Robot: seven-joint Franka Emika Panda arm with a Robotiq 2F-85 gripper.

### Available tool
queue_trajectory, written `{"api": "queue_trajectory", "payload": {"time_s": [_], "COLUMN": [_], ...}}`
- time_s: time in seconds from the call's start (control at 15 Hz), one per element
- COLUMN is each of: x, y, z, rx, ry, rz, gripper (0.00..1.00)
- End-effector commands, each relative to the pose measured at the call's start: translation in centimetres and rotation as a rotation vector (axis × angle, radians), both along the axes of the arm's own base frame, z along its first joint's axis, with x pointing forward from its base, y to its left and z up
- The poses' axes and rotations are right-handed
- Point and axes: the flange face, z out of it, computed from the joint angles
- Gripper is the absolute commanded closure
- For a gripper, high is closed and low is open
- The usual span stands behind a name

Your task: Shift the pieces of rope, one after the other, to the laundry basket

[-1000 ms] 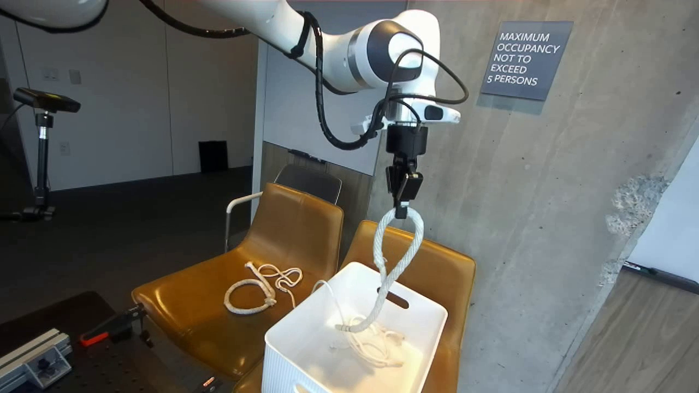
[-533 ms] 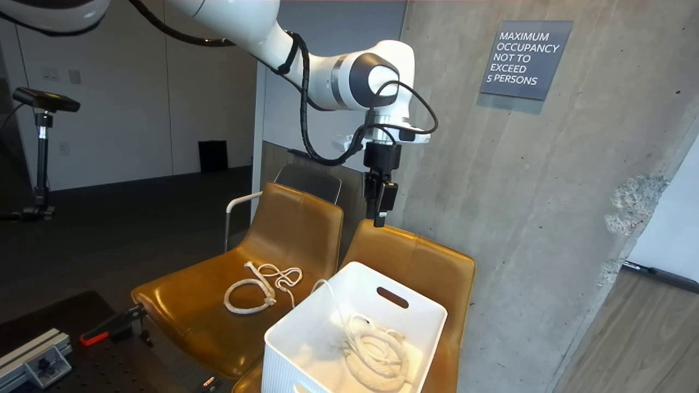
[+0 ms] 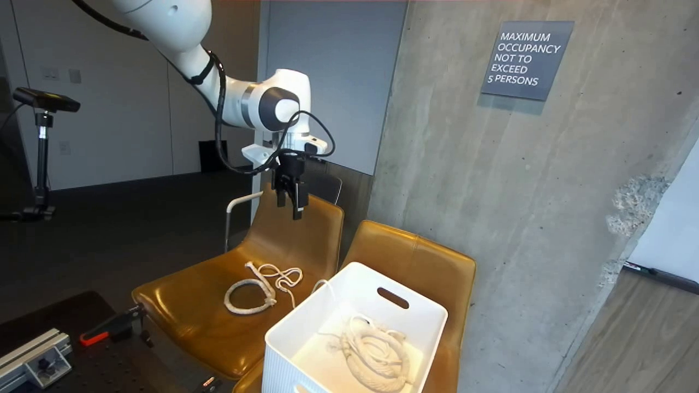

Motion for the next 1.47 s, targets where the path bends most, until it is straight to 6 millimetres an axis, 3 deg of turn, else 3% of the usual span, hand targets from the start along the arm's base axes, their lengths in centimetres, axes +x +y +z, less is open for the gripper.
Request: {"api": "queue_trajectory", "payload": {"time_s": [0.0,0.27,0.47,0.67,1.07,1.4], "x": [-2.9,-2.7,-1.2,0.9,5.0,3.7], "y": [5.3,11.7,14.3,14.4,10.9,9.6], "z": [-4.4,-9.3,-12.2,-15.1,-20.3,-26.2], "rx": [0.007,-0.041,-0.107,-0.172,-0.244,-0.249], "ry": [0.019,0.032,0.037,0.042,0.079,0.197], "rz": [0.126,0.251,0.319,0.354,0.326,0.301], "gripper": [0.00,0.00,0.00,0.00,0.00,0.00]}}
